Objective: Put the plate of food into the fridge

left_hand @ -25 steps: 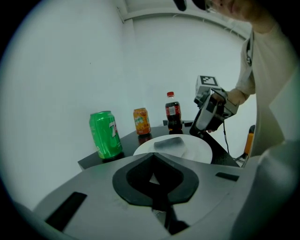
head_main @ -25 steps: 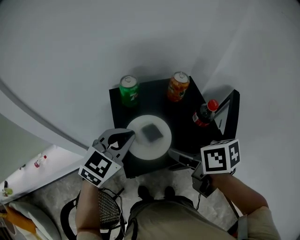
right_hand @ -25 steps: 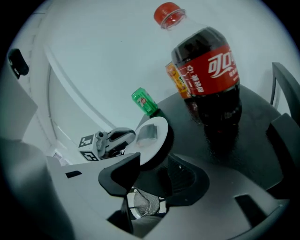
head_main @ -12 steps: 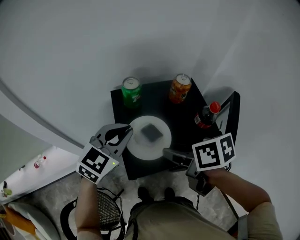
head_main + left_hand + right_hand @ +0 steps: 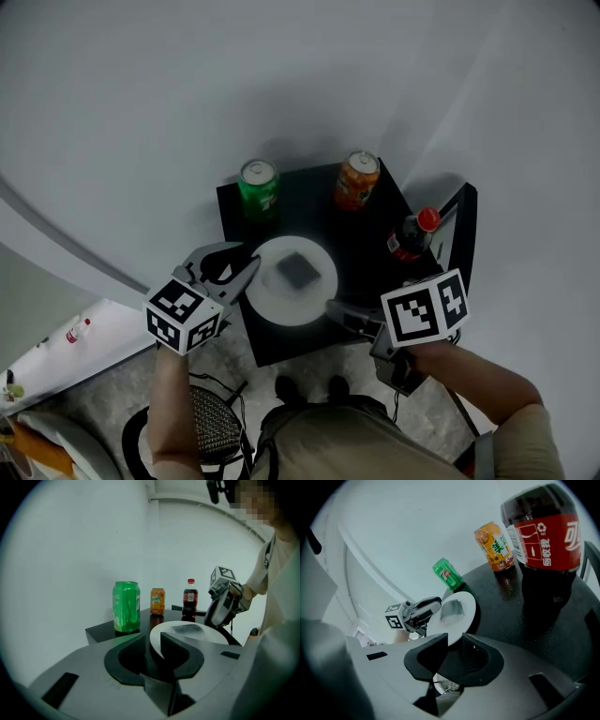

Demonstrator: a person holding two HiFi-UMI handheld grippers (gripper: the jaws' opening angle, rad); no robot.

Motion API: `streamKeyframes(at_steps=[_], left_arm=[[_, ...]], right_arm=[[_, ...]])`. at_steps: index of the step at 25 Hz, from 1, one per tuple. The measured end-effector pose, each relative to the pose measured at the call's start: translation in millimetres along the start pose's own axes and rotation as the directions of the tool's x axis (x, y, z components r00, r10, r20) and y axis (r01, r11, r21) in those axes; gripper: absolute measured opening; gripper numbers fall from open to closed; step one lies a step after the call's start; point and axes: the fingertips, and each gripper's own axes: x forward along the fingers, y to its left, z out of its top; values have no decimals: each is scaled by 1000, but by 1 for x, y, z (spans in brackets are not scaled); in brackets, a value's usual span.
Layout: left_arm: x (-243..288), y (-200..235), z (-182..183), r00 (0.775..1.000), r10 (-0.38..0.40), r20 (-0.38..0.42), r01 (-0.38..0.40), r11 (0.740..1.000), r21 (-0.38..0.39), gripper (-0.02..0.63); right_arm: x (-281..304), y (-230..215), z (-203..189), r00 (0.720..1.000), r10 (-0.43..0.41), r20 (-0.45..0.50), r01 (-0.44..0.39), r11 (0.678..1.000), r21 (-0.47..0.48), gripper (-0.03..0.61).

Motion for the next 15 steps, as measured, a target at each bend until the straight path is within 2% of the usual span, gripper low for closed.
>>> streamKeyframes(at_steps=[3, 8, 10, 15], left_arm=[[1, -5, -1, 999, -37, -12, 37, 999, -2, 63], [-7, -14, -6, 994, -103, -38, 100, 992, -77, 63], [-14, -21, -7, 990, -133, -41, 127, 985, -114, 88], [-28, -24, -13, 996, -83, -27, 78, 985, -151, 100]], right_arm=[[1, 2, 1, 1000, -8, 0, 8, 1000, -17, 87], [1, 3, -7, 999, -34, 5, 34, 997, -68, 87], [0, 6, -14, 999, -34, 3, 34, 995, -94, 87], [0, 10, -18, 999, -33, 22, 36, 989, -147, 71]])
